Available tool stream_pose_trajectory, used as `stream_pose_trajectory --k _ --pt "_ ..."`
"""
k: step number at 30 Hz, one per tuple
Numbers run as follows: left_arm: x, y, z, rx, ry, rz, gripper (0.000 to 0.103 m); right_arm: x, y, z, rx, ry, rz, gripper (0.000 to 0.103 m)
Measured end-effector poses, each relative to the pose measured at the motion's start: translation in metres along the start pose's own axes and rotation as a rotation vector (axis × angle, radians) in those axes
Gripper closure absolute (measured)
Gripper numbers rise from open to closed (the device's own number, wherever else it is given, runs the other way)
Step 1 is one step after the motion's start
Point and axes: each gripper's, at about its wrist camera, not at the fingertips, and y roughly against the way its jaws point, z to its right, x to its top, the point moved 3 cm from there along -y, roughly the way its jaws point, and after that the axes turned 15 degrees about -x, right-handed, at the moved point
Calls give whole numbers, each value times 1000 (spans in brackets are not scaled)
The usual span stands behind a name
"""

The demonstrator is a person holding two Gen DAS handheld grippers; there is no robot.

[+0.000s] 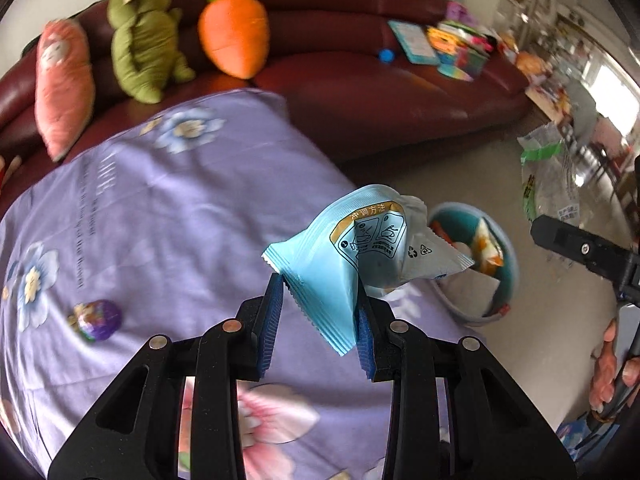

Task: Collect trash
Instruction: 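Carry blue wrapper and clear bag over the teal bucket and open both tools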

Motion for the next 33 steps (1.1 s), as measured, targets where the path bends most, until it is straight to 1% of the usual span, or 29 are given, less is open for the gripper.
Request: stream_pose_trajectory --k 3,7,16,21,25,32,33 --pt "4 -16 22 -15 -33 -19 69 -1 9 33 -20 -59 24 40" --pt "10 -39 53 -39 -73 -49 69 -5 13 67 -40 -121 30 40" --pt "19 -87 100 -109 -128 -101 69 -20 21 142 -136 -259 28 40" --pt "19 -120 116 -147 -145 -140 69 -26 14 166 -179 -302 -4 39" --pt "12 -140 122 -173 -162 -170 69 -28 5 177 -197 -326 -30 39" --pt "2 -183 130 -223 -172 -238 68 -24 -5 184 -231 -337 -48 39" --pt "2 -187 130 -228 -171 -243 65 -23 -7 184 -237 -339 -50 39"
